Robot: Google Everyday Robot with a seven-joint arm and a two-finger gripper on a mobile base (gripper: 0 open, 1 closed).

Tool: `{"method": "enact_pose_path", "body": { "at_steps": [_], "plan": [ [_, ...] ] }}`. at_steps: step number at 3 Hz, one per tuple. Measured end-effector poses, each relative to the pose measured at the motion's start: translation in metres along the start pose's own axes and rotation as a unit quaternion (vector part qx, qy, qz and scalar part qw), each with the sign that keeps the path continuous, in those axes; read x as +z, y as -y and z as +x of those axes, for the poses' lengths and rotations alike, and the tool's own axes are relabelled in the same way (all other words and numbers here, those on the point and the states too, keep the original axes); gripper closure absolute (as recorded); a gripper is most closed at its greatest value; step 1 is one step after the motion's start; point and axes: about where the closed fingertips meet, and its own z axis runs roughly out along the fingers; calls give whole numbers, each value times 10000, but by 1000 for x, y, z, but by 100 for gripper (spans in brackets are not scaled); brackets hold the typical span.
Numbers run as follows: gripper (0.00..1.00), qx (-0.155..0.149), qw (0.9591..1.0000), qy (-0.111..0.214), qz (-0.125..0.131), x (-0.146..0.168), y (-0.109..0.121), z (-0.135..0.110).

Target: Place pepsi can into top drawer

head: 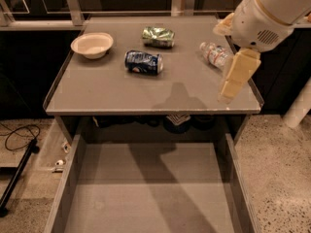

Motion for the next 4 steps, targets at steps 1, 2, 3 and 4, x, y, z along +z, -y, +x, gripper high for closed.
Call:
{"method": "enact_pose_path", "body": {
  "at_steps": [1, 2, 3, 4],
  "plan": [
    [0, -112, 9992, 371, 12, 16, 17, -20],
    [0, -31, 9973, 727, -31, 34, 35, -25],
    [0, -33, 9973, 731, -32, 35, 36, -25],
    [0, -179, 9944, 1030, -122, 56, 43, -47]
  ]
}}
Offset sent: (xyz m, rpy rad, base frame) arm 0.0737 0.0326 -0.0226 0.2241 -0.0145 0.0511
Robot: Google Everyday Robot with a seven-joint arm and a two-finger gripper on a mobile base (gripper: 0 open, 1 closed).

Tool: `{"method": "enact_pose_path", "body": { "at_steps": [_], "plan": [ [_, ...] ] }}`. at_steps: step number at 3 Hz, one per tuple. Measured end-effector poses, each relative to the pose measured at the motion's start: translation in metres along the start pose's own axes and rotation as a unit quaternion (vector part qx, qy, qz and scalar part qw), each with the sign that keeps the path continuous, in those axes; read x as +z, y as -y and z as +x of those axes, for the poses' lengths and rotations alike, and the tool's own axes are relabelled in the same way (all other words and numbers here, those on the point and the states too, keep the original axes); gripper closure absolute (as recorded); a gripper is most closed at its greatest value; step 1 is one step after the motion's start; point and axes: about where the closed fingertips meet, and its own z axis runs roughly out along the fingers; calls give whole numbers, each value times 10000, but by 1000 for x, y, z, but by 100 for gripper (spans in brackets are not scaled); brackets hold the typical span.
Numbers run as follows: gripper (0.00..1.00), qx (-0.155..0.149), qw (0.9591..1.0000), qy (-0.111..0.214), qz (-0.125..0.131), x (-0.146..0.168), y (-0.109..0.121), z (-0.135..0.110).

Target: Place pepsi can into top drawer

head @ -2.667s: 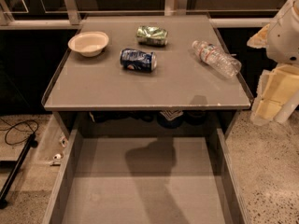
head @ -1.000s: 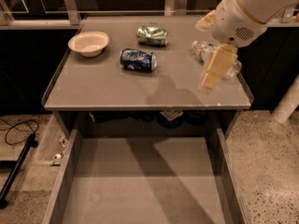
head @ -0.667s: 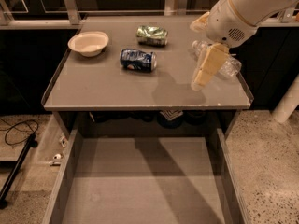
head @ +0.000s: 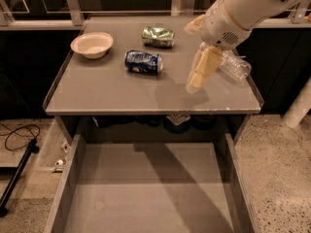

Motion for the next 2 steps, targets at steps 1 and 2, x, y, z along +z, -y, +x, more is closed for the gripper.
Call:
{"method": "enact_pose_path", "body": {
  "at_steps": [1, 2],
  "plan": [
    [0, -122, 9989, 428, -127, 32, 17, -30],
    [0, -72, 9969, 757, -191, 56, 35, -52]
  ]
}}
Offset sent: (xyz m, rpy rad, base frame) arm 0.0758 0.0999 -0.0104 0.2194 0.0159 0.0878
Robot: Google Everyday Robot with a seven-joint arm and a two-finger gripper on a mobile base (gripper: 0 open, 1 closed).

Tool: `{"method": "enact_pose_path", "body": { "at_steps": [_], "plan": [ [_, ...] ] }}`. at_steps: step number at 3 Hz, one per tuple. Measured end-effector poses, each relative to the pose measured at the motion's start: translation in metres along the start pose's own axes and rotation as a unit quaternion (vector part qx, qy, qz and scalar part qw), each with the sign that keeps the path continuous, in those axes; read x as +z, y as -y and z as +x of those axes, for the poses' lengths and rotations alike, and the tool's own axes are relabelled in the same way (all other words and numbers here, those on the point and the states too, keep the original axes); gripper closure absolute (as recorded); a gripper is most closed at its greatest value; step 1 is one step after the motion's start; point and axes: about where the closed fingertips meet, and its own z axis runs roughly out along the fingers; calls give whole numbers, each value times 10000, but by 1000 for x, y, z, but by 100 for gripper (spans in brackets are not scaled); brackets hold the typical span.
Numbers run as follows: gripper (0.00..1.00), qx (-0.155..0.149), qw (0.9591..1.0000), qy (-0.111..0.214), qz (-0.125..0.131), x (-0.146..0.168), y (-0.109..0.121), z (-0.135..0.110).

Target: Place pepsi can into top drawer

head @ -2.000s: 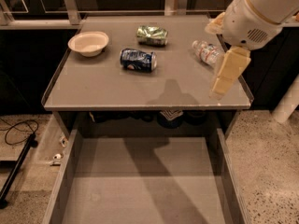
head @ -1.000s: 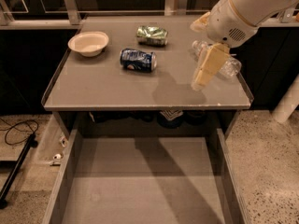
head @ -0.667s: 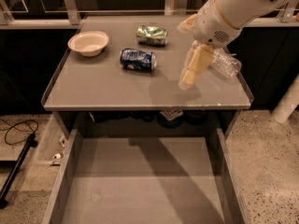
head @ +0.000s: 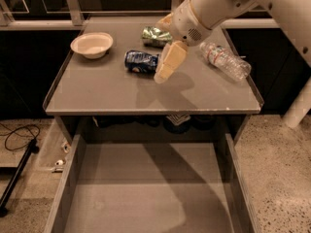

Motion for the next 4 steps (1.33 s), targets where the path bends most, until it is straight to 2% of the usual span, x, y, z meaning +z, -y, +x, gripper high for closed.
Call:
{"method": "enact_pose_path", "body": {
  "at_steps": [1, 2, 4],
  "plan": [
    [0, 98, 9999, -40, 98, 26, 19, -2],
    [0, 261, 9993, -133, 219, 47, 37, 8],
    [0, 780, 9964, -285, 178, 93, 63, 29]
  ]
}}
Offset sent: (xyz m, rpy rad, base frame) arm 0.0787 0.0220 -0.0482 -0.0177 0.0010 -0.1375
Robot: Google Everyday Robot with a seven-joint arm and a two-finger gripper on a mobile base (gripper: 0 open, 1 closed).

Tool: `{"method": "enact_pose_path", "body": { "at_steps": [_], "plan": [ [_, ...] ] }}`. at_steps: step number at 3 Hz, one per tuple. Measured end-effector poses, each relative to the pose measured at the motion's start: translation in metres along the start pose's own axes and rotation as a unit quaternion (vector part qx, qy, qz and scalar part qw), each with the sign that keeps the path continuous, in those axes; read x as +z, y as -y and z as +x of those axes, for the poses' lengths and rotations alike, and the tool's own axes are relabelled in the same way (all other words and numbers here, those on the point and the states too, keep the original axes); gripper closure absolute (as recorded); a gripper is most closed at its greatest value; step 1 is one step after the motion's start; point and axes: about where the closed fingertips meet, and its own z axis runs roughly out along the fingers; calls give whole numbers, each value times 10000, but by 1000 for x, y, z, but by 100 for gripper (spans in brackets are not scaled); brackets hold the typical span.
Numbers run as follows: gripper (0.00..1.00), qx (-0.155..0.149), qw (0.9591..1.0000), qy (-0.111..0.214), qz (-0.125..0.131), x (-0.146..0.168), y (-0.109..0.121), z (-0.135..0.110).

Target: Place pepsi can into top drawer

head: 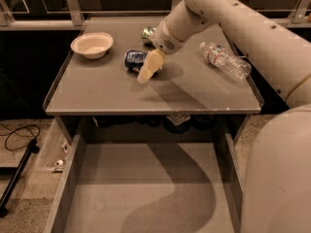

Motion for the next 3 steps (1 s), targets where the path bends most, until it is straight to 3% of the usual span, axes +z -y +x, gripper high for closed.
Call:
{"method": "enact_pose_path", "body": {
  "at_steps": [2, 3],
  "plan": [
    [0, 319, 9994, -128, -95, 29, 12, 12],
    [19, 321, 9994, -129, -95, 29, 12, 12]
  ]
}}
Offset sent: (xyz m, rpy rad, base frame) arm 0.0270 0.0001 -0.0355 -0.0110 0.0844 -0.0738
